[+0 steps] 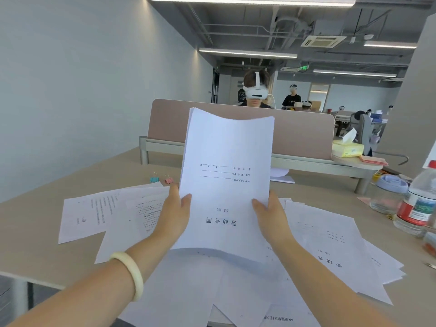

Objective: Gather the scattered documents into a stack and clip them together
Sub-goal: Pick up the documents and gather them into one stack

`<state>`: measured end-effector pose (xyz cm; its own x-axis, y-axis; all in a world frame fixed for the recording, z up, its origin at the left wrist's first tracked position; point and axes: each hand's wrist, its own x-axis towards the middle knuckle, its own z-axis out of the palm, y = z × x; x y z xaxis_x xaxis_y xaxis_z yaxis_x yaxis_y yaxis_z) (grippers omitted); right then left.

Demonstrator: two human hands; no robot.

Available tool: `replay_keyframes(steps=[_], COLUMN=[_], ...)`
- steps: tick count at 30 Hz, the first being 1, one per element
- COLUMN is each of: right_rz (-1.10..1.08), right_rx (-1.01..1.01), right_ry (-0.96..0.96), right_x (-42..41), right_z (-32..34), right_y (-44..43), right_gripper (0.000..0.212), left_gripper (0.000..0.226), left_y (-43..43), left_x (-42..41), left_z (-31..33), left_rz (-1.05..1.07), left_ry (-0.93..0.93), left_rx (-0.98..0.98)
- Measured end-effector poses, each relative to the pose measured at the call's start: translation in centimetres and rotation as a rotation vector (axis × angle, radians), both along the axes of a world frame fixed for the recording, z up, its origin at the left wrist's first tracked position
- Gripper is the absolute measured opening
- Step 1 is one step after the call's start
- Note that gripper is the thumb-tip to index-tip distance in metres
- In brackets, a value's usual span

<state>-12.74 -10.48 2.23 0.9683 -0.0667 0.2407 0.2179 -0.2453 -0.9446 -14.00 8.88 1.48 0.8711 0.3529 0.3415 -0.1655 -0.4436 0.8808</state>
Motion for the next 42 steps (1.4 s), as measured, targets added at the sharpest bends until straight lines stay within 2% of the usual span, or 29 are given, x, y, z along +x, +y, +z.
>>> replay_keyframes(steps=[2,4,6,7,10,11,13,14,18,21,24,29,32,35,38,42], right_rz=[0.044,0.092,0.162,0.184,0.177,0.163,0.15,0.137,0.133,0.116,0.134,0.103,-0.038,-0.135,-0.207,-0.169], right_rx=[-0.063,-0.177,-0.313,-0.405,-0.78,-0.841,-0.866,-0.842,-0.807,-0.76,-0.72,-0.758,-0.893,-0.935,-0.813,-0.387], right_ry=[0.017,0.058,0.137,0.186,0.291,0.307,0.337,0.345,0.367,0.339,0.326,0.305,0.379,0.446,0.49,0.541], right_x=[-0.3,-0.8,-1.5,-1.9,-2.3,-2.3,-2.0,-1.9,-1.3,-0.9,-0.7,0.0,1.1,1.7,1.9,1.4], right_z=[0.4,-0.1,-1.4,-2.2,-4.2,-4.6,-5.6,-6.0,-6.7,-6.8,-6.6,-6.7,-7.1,-6.6,-5.1,-3.4], right_y=[0.5,1.6,3.2,4.1,6.2,6.6,6.8,6.7,5.8,5.4,5.0,3.0,-0.5,-4.7,-8.5,-11.8], right_gripper=[0.021,0.025,0.018,0.01,0.012,0.015,0.046,0.054,0.07,0.06,0.056,0.064,0.076,0.072,0.063,0.062], left_gripper=[0.014,0.022,0.023,0.025,0.033,0.036,0.042,0.042,0.036,0.013,0.026,0.02,0.025,0.031,0.037,0.045], left_y=[2.0,4.1,5.7,6.2,7.3,7.4,7.3,7.3,8.1,8.4,8.2,8.6,8.9,8.9,8.1,5.1], left_x=[0.4,0.5,0.3,0.0,-0.7,-1.0,-1.4,-1.4,-1.1,-0.7,-0.6,-0.5,-0.6,-0.6,0.3,2.6], left_z=[0.9,0.8,-0.3,-0.9,-2.9,-3.1,-3.1,-3.0,-2.7,-2.7,-2.6,-2.9,-2.1,-0.4,0.6,-0.1], left_rz=[0.04,0.043,0.028,0.017,0.006,0.022,0.046,0.042,-0.003,-0.046,-0.07,-0.102,-0.159,-0.255,-0.316,-0.366], left_ry=[0.058,0.211,0.389,0.466,0.642,0.695,0.781,0.805,0.837,0.754,0.691,0.628,0.552,0.488,0.414,0.402], left_rx=[0.053,0.161,0.314,0.389,0.646,0.718,0.775,0.777,0.639,0.353,0.227,0.165,-0.036,-0.257,-0.327,-0.341])
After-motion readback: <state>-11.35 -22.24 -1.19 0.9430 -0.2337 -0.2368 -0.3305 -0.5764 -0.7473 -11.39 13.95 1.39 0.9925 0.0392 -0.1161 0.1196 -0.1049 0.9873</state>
